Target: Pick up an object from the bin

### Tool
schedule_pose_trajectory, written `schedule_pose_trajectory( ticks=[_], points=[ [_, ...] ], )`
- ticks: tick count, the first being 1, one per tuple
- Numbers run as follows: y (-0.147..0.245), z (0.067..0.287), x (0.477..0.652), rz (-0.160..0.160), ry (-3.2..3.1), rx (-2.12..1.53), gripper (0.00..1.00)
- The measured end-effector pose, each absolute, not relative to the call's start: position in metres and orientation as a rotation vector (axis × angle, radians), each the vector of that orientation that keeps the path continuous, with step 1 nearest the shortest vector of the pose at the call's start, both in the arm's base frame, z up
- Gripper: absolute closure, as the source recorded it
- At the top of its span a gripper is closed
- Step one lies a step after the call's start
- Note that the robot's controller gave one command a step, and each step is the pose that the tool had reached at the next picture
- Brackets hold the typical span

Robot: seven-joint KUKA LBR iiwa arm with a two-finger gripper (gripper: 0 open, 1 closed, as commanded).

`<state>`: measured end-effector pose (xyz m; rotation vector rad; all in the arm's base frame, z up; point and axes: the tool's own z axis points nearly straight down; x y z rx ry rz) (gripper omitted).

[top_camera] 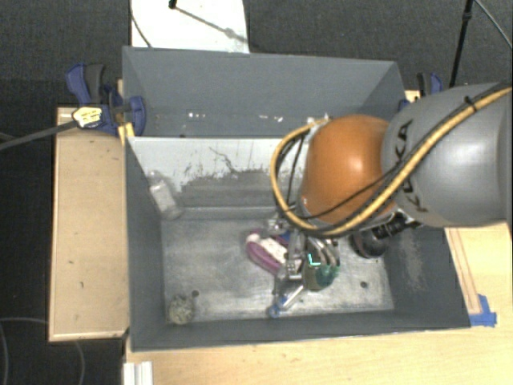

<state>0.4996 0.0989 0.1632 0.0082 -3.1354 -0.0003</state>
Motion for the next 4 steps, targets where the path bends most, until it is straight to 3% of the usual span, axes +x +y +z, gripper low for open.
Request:
schedule_pose_trajectory(
  ticks=[1,2,3,4],
  points=[
    [0.154,0.109,0.51,-0.003,-3.136,0.134,0.0],
    [0.071,0.107,0.517,-0.001,-3.141,0.21,0.0],
    [0.054,0.168,0.538,0.002,-3.058,0.757,0.0],
    [0.05,0.12,0.573,-0.001,-2.766,1.498,0.0]
  ],
)
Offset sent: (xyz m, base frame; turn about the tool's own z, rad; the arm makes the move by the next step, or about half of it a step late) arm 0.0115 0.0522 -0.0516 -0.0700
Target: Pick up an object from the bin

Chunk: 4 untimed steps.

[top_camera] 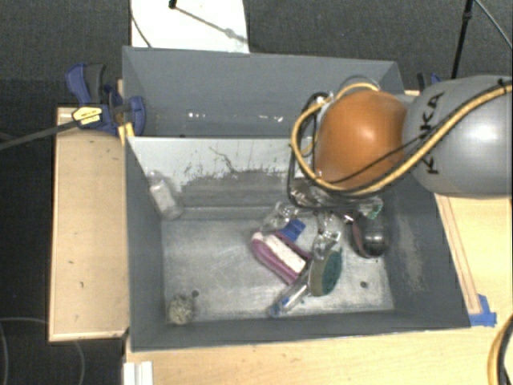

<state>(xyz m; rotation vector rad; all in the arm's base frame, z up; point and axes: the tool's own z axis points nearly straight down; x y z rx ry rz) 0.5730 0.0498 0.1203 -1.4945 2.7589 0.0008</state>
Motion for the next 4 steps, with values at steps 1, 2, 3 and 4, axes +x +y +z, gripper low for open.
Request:
schedule_pose_trajectory(
  ticks=[1,2,3,4],
  points=[
    [0.052,0.101,0.577,-0.007,2.366,-2.037,0.0],
    [0.067,0.111,0.574,-0.001,1.934,-2.47,0.0],
    [0.099,0.093,0.59,0.001,2.193,-2.241,0.0],
    [0.087,0.076,0.591,0.001,1.457,-2.78,0.0]
  ],
)
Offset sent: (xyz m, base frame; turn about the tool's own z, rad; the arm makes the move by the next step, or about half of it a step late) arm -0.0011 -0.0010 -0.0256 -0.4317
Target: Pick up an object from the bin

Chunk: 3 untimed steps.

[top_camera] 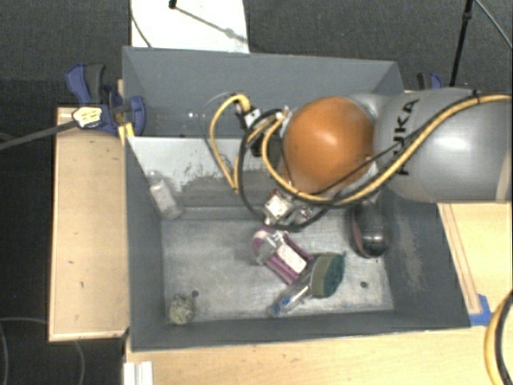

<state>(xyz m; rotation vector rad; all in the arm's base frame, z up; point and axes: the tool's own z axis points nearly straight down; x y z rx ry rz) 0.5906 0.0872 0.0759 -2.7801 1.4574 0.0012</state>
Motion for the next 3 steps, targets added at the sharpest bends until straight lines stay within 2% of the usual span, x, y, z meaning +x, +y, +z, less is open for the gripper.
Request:
schedule_pose_trajectory(
  ticks=[1,2,3],
  points=[
    [0.087,0.076,0.591,0.004,1.468,-2.776,1.0],
    [0.077,0.198,0.577,-0.001,0.361,-3.119,1.0],
    [0.058,0.161,0.57,0.012,0.326,-3.126,1.0]
  ],
)
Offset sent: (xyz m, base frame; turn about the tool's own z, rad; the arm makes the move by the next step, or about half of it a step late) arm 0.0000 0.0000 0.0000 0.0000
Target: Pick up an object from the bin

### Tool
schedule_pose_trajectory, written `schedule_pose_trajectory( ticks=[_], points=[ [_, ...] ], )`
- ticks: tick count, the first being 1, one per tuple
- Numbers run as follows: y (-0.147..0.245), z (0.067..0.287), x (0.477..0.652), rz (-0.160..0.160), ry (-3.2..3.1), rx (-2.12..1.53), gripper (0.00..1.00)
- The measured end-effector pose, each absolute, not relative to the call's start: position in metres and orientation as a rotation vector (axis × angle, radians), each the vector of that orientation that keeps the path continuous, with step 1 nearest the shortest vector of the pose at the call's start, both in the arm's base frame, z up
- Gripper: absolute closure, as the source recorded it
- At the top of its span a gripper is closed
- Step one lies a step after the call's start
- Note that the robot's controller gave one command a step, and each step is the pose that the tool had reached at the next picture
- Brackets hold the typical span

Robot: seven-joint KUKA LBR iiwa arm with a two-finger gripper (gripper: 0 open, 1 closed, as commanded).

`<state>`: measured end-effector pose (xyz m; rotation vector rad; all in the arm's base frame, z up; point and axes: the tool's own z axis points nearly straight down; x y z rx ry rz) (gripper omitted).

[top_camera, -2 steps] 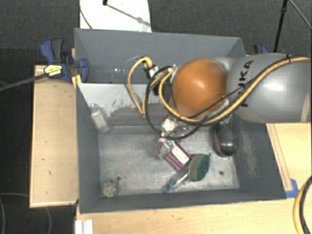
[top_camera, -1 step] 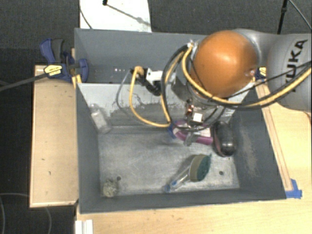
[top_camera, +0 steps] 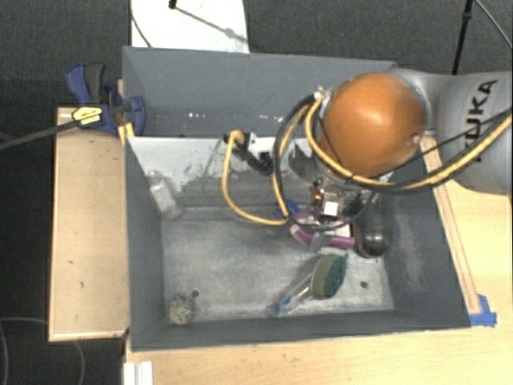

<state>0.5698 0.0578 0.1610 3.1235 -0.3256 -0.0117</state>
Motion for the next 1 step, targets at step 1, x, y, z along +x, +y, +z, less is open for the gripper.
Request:
schedule_pose_trajectory(
  ticks=[1],
  points=[
    [0.0679,0.2372,0.5695,0.007,-0.33,3.127,1.0]
  ],
)
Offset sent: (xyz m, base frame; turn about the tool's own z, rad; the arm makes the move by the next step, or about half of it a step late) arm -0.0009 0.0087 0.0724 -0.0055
